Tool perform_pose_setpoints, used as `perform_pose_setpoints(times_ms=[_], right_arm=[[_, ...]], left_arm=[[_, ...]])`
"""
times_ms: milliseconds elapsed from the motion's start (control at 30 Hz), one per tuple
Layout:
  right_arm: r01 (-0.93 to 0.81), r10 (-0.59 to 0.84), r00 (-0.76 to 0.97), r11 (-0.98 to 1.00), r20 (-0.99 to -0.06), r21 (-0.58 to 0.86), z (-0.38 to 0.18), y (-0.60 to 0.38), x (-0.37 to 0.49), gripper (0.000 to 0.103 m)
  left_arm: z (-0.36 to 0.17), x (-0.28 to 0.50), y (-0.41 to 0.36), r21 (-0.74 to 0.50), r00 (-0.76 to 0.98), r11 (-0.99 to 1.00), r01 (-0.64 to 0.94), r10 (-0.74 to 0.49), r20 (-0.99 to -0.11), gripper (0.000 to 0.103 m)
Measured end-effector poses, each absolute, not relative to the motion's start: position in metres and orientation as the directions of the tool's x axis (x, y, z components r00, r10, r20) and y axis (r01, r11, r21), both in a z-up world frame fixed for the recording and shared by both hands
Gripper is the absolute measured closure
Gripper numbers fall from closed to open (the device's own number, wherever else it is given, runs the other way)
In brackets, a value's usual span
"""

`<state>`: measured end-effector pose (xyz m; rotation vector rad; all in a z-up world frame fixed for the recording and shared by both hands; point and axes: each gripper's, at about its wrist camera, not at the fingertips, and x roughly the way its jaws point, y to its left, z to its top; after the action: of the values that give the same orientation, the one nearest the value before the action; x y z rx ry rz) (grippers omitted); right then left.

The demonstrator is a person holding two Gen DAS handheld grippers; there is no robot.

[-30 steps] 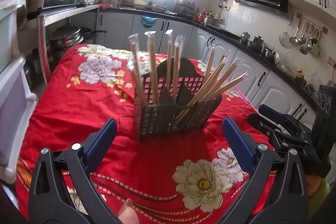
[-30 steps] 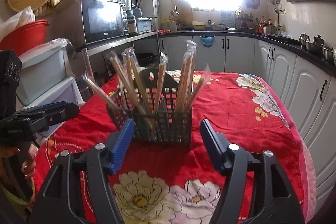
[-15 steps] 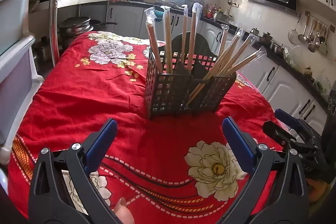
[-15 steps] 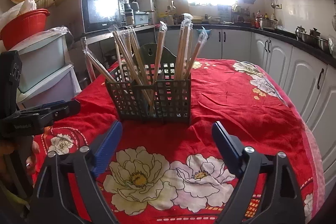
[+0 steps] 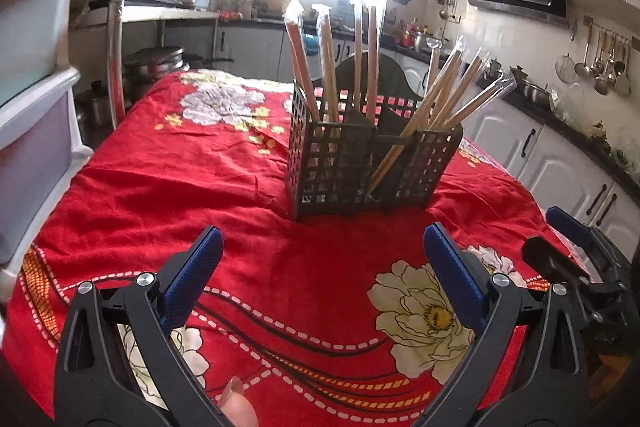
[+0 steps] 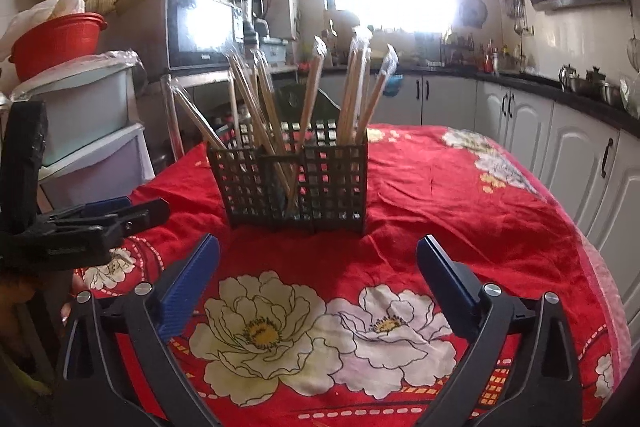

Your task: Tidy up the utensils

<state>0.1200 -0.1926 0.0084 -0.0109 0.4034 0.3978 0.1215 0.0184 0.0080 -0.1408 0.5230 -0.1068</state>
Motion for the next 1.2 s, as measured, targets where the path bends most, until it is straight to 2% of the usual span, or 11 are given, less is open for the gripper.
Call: perform_pose_setpoints(times_ms=[200,367,1200], right_arm=[[-0.38,0.378,0.867,0.923,-0.324,0.06,0.009,-0.192,0.11,0.006],[-0.343,0.351,0.879,0.936,-0.322,0.083,0.006,-0.198,0.112,0.006],[-0.325,0.342,0.883,0.94,-0.322,0.107,0.0,-0.201,0.111,0.006]], left_arm=[[0.011,0.111,0.015,-0.139,0.898,0.988,0.068,-0.121,-0.424,0.011],[0.011,0.108,0.013,-0.141,0.91,0.988,0.069,-0.12,-0.396,0.011],[0.006,0.1,0.008,-0.113,0.926,0.991,0.078,-0.114,-0.359,0.01]])
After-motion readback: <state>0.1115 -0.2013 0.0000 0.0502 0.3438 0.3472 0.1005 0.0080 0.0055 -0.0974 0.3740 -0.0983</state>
